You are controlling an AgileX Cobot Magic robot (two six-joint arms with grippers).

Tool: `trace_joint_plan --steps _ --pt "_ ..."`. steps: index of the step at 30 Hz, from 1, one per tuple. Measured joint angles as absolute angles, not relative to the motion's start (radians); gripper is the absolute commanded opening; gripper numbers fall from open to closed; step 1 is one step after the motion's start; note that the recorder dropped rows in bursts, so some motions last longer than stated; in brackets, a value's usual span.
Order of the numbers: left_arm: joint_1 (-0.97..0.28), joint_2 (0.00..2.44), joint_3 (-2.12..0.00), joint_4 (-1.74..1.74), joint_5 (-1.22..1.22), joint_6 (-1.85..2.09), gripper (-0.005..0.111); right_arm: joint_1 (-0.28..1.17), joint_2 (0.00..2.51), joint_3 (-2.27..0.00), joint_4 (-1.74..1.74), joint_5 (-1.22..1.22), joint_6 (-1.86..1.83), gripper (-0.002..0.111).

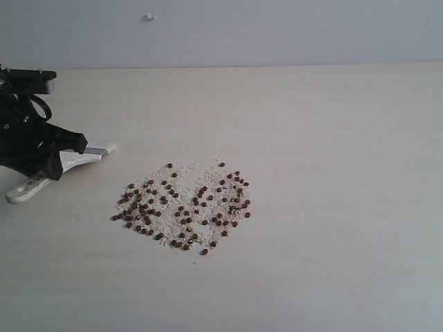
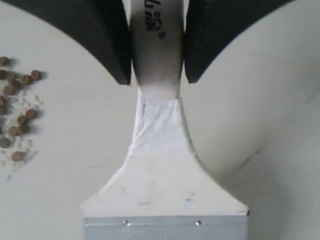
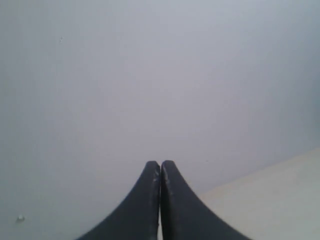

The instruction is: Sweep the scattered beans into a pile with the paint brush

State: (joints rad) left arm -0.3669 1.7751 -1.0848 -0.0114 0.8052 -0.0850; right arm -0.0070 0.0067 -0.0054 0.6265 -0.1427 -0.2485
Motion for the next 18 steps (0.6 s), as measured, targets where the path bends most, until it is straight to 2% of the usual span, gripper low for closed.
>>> trace_joint_plan --steps 5,10,18 --pt "-0.367 1.775 -1.132 -0.011 0.843 -0.078 0.000 -0.007 0.035 -0.032 0.581 -0.124 -0.144 0.000" --pt "-0.367 1.775 -1.173 -0.011 0.880 -0.067 0.000 -0.007 0.202 -0.126 0.476 -0.153 -0.036 0.000" --pt "-0.367 1.775 -1.202 -0.011 0.910 -0.060 0.000 -0.007 0.617 -0.406 -0.090 -0.289 0.298 0.000"
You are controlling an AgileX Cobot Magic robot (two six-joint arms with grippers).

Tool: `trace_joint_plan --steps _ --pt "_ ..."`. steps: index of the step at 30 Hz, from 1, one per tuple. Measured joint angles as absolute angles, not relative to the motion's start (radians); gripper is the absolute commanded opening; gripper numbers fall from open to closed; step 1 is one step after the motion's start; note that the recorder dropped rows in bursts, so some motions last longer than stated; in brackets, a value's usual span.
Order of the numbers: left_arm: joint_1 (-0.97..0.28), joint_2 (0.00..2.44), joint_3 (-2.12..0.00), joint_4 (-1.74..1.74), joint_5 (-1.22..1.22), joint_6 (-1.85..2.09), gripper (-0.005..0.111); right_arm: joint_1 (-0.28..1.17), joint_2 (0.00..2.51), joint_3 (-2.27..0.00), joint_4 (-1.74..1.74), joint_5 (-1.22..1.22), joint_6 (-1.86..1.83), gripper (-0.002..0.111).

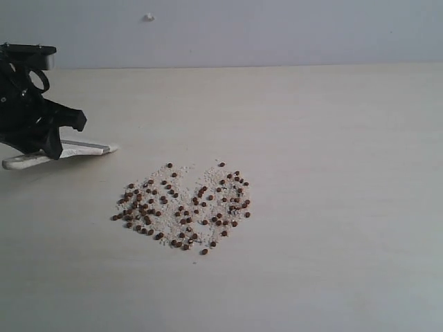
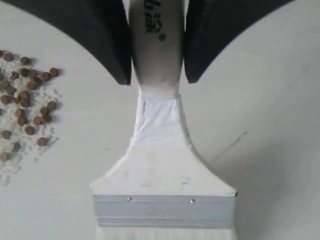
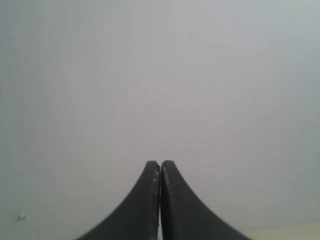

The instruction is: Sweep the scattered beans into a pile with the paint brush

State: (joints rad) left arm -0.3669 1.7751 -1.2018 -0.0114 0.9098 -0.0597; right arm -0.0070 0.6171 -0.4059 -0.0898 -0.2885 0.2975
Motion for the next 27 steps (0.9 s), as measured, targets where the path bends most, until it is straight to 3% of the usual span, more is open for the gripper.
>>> trace_joint_plan --steps 5,9,12,14,18,27 --pt "-0.367 1.775 -1.206 -0.011 0.908 -0.056 0.000 -0.007 0.929 -0.542 -0.615 -0.542 0.492 0.000" --pt "-0.367 1.775 -1.206 -0.011 0.904 -0.050 0.000 -0.007 1.306 -0.714 -1.107 -0.885 0.519 0.016" --pt "-0.367 1.775 -1.206 -0.011 0.876 -0.039 0.000 0.011 1.525 -0.788 -1.228 -1.034 0.508 0.033" --pt "-0.367 1.775 -1.207 -0.011 0.847 -0.037 0.000 0.125 1.700 -0.840 -1.319 -1.066 0.361 0.045" --pt "-0.367 1.775 -1.216 -0.015 0.827 -0.035 0.000 0.323 1.919 -0.928 -1.284 -0.955 0.180 0.052" --pt "-0.367 1.775 -1.248 -0.042 0.809 -0.035 0.000 0.528 2.127 -1.149 -1.115 -0.922 0.129 0.052"
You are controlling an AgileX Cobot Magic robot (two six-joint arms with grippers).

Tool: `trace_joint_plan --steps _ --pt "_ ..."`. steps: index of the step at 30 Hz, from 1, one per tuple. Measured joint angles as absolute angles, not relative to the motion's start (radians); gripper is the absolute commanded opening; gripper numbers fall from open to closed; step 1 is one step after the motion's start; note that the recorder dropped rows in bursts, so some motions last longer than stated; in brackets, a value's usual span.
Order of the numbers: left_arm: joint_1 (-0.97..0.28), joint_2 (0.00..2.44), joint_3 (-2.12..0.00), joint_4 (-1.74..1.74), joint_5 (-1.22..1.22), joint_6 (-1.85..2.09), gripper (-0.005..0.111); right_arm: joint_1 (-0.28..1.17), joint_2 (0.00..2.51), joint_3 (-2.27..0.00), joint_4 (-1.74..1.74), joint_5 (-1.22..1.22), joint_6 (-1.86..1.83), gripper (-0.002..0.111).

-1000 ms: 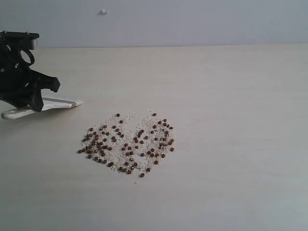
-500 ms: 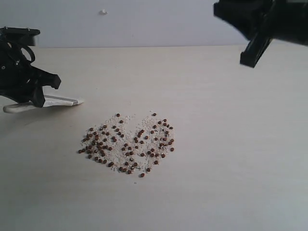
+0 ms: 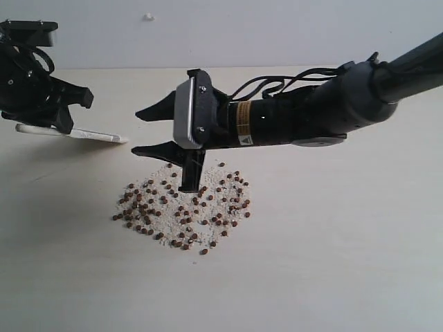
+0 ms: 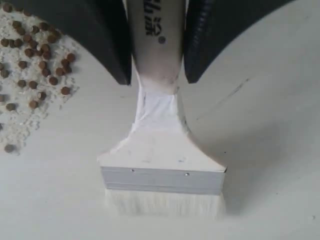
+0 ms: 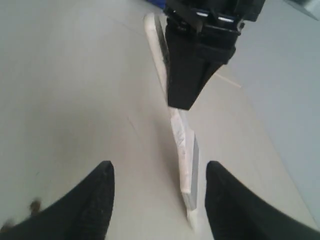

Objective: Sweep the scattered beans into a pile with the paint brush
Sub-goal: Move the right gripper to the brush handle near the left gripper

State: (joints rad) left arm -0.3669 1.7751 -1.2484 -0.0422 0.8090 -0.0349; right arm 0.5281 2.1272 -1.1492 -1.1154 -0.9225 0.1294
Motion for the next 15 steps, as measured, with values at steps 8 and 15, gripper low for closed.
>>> trace_joint_plan --steps 8,15 --pt "-0.367 1.773 -1.286 -0.063 0.828 -0.026 0.000 0.577 2.300 -1.338 -1.032 -0.920 0.133 0.052" --pt "-0.367 1.773 -1.286 -0.069 0.830 -0.026 0.000 0.620 2.394 -1.464 -1.027 -0.922 0.175 0.052"
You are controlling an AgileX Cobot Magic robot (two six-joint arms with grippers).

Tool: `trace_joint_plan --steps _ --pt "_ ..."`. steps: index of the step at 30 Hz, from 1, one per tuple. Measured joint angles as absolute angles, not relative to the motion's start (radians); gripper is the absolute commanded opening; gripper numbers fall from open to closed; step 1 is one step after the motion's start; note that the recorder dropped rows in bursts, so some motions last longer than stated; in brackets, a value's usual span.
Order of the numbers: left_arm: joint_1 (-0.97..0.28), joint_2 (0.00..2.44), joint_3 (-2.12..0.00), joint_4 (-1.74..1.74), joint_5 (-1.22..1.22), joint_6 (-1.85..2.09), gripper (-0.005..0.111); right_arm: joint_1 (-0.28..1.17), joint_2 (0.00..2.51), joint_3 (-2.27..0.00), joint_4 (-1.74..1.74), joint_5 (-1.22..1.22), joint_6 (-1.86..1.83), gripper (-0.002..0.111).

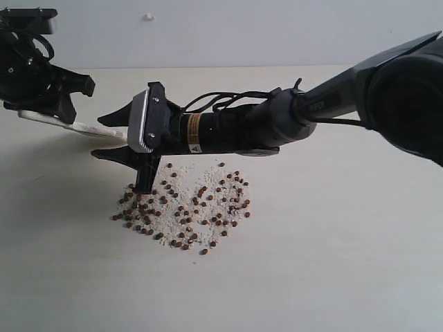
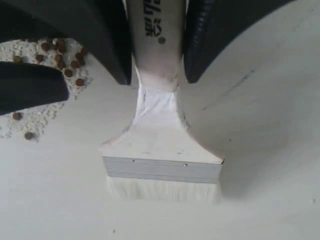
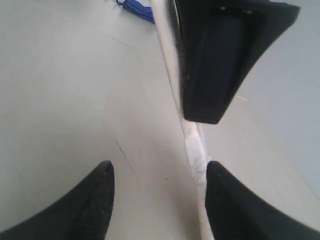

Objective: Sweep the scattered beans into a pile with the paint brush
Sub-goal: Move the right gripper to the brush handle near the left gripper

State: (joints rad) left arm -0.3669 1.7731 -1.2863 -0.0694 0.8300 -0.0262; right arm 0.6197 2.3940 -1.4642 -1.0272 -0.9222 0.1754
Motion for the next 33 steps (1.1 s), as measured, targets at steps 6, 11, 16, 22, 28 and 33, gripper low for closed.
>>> trace_joint_plan --steps 6,11,16,22,28,33 --pt "-0.367 1.773 -1.286 -0.078 0.830 -0.014 0.000 0.639 2.441 -1.560 -0.993 -0.915 0.250 0.052" --pt "-0.367 1.773 -1.286 -0.127 0.830 0.013 0.000 0.639 2.470 -1.599 -0.984 -0.907 0.278 0.052" --pt "-0.367 1.773 -1.286 -0.198 0.828 0.068 0.000 0.639 2.493 -1.613 -0.976 -0.906 0.296 0.052" --pt "-0.367 1.773 -1.286 -0.225 0.824 0.082 0.000 0.639 2.498 -1.618 -0.970 -0.906 0.310 0.052" --pt "-0.367 1.773 -1.286 -0.280 0.823 0.119 0.000 0.639 2.498 -1.618 -0.954 -0.906 0.314 0.051" --pt "-0.367 1.773 -1.286 -0.288 0.823 0.125 0.000 0.639 2.498 -1.618 -0.949 -0.906 0.314 0.038"
